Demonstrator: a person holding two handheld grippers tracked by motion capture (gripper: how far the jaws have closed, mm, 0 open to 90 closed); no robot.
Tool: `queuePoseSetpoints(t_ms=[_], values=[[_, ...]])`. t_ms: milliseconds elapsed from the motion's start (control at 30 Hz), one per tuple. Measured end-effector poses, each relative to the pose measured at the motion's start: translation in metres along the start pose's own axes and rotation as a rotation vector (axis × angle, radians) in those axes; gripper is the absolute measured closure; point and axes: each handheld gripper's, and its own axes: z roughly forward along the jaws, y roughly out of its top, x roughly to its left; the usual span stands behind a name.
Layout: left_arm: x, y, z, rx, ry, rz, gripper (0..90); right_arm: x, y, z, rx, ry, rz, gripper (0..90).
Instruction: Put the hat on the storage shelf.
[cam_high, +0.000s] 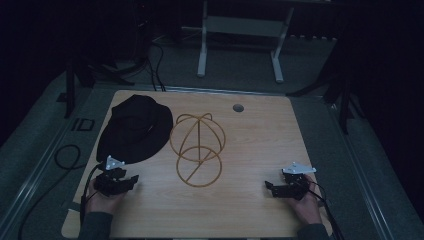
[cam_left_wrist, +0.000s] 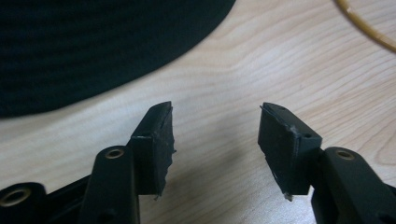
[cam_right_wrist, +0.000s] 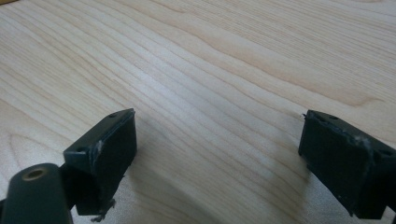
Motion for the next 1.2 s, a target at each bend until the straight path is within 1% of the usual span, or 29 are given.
queuePoseSetpoints(t_ms=[100, 167, 300, 400, 433, 467, 567, 600, 700, 733, 800, 833, 933, 1000, 1133, 1200], values=[[0.002, 0.006, -0.005, -0.006, -0.005, 0.013, 47.6, 0.000, 0.000, 0.000, -0.001, 0.000, 0.000, 11.1], [0.004, 0.010, -0.009, -0.009, -0.026, 0.028, 48.9, 0.000, 0.000, 0.000, 0.000, 0.000, 0.001, 11.1], [0.008, 0.014, -0.013, -0.012, -0.054, 0.044, 51.9, 0.000, 0.000, 0.000, 0.000, -0.001, 0.001, 11.1], [0.011, 0.018, -0.017, -0.016, -0.079, 0.049, 52.6, 0.000, 0.000, 0.000, -0.001, -0.001, 0.002, 11.2], [0.011, 0.020, -0.018, -0.019, -0.091, 0.044, 53.3, 0.000, 0.000, 0.000, 0.000, -0.001, 0.001, 11.2], [0.011, 0.021, -0.019, -0.021, -0.094, 0.045, 54.0, 0.000, 0.000, 0.000, 0.000, -0.001, 0.002, 11.2], [0.011, 0.028, -0.022, -0.017, -0.093, 0.065, 55.1, 0.000, 0.000, 0.000, -0.001, -0.001, 0.002, 11.3], [0.012, 0.031, -0.023, -0.009, -0.095, 0.072, 55.9, 0.000, 0.000, 0.000, -0.001, -0.002, 0.002, 11.3], [0.014, 0.038, -0.026, -0.018, -0.085, 0.083, 55.3, 0.000, 0.000, 0.000, -0.002, -0.004, 0.005, 11.4], [0.016, 0.041, -0.028, -0.027, -0.074, 0.086, 54.3, 0.000, 0.000, 0.000, -0.002, -0.005, 0.005, 11.4], [0.022, 0.047, -0.031, -0.037, -0.070, 0.089, 53.8, 0.000, 0.000, 0.000, -0.003, -0.008, 0.007, 11.4], [0.025, 0.049, -0.031, -0.036, -0.070, 0.088, 54.2, 0.000, 0.000, 0.000, -0.002, -0.008, 0.008, 11.4], [0.033, 0.057, -0.032, -0.028, -0.055, 0.104, 53.7, 0.001, 0.000, 0.000, -0.001, -0.010, 0.009, 11.4], [0.036, 0.062, -0.032, -0.022, -0.052, 0.119, 53.4, 0.000, 0.000, 0.000, -0.001, -0.010, 0.009, 11.4], [0.044, 0.073, -0.031, -0.014, -0.023, 0.144, 51.3, 0.000, 0.000, 0.000, -0.001, -0.011, 0.010, 11.4], [0.050, 0.080, -0.030, -0.020, -0.005, 0.140, 50.3, 0.000, 0.000, 0.000, -0.001, -0.012, 0.010, 11.4]])
